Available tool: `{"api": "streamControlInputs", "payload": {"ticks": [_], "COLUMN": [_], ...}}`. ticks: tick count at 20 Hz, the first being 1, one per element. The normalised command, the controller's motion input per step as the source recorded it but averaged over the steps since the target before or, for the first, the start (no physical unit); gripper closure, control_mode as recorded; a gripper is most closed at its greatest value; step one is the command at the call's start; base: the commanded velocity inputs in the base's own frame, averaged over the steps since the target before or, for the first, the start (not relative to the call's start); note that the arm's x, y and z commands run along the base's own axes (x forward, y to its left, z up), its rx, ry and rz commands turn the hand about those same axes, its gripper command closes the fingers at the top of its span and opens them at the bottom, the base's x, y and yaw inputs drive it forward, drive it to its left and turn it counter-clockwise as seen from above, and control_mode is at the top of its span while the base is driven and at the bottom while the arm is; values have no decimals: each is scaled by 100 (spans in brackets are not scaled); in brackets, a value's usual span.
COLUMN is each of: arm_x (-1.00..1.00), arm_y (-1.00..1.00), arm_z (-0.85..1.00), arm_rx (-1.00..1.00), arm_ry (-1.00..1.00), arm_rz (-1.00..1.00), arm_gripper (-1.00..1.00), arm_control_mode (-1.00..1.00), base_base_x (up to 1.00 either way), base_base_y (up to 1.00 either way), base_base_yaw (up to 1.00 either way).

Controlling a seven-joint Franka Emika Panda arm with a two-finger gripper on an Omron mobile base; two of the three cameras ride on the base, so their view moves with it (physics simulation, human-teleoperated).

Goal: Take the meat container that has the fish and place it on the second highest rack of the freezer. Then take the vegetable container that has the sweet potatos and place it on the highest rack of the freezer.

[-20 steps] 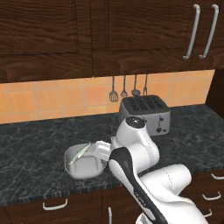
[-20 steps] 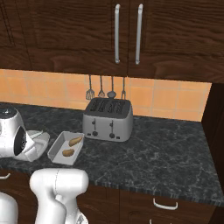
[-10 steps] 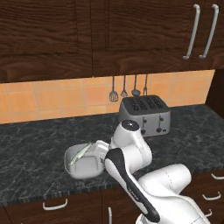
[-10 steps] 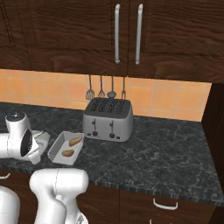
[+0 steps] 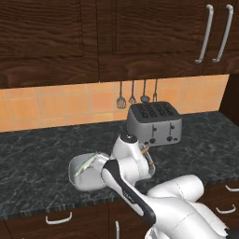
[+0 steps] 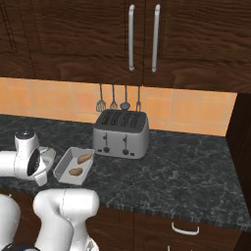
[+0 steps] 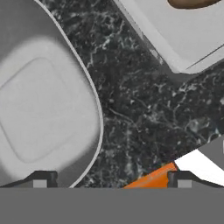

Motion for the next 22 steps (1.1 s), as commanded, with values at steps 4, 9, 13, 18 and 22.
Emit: {"api": "streamControlInputs", "payload": {"ticks": [4,9,13,18,22], "arm_x": [3,0,-1,1,-47], "arm_y": [33,35,10,-4,-34], "arm_z": [-31,-25,-9,0,49], "arm_rx": [0,0,0,1,7], "arm_ry": [0,0,-3,0,-28], "arm_rz": [0,0,0,0,0], "arm_gripper": [-100,100,100,100,100], "arm_control_mode": [-100,-100,-100,-100,-100], "base_base_x": [0,0,0,0,0], "base_base_y": [0,0,0,0,0], "base_base_yaw": [0,0,0,0,0]}}
